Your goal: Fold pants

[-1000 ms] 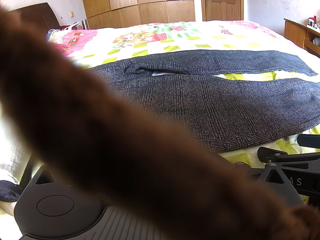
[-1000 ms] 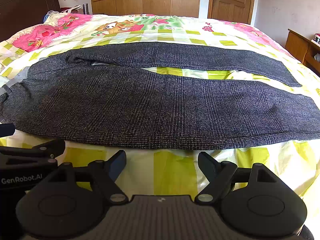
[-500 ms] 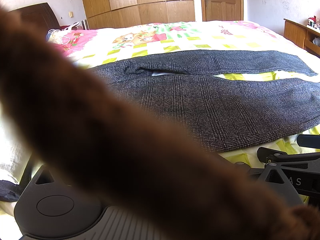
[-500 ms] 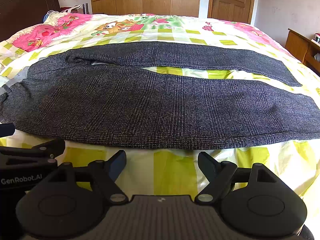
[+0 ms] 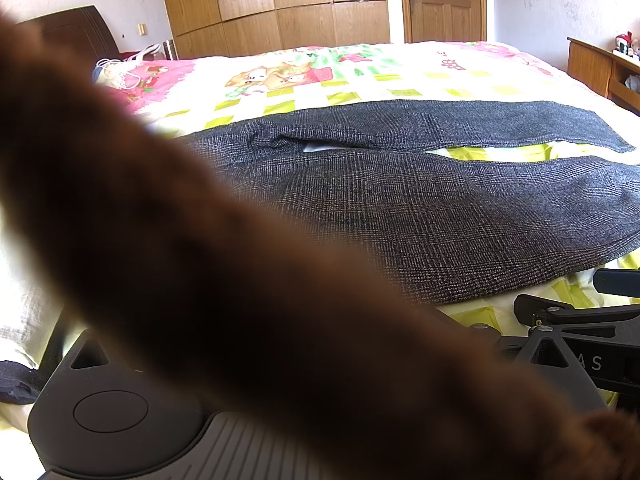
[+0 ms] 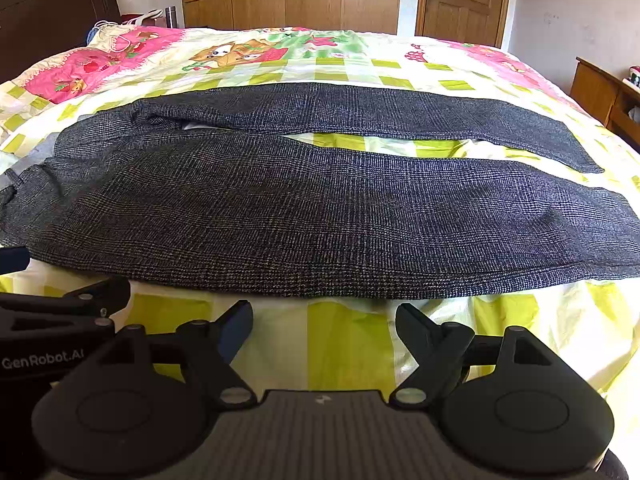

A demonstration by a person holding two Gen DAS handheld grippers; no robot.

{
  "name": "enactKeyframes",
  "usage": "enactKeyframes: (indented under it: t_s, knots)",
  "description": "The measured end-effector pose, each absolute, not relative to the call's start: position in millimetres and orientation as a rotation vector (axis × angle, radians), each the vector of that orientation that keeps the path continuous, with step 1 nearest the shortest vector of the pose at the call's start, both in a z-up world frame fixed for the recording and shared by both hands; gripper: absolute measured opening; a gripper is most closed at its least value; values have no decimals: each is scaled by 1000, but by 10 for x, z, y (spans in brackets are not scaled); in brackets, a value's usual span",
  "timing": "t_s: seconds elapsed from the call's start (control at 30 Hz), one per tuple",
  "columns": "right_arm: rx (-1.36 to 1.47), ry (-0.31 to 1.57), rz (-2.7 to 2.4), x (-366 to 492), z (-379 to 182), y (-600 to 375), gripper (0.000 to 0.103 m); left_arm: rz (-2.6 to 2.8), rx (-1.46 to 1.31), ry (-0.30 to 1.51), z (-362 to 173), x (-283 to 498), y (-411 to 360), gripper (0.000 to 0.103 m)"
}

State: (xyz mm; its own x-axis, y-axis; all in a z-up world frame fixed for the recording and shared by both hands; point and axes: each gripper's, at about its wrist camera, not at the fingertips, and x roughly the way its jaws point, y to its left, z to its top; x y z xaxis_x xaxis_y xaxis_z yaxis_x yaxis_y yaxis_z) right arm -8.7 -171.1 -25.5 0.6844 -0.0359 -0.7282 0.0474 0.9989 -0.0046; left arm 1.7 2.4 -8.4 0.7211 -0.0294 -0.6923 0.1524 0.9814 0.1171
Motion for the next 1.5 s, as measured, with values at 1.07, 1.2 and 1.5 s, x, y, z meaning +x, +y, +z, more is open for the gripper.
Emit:
enactKeyframes:
  t_s: [1.07,1.2,1.5]
  knots:
    - [19,818,-46,-89,-280,-1716,91,-103,173,751,-61,51,8,103]
    - [19,818,-46,-91,-281,-1718,91,-104,173,750,-61,44,8,103]
    - [18,818,-47,-90,-280,-1717,91,-109,177,741,-64,40,-12,103]
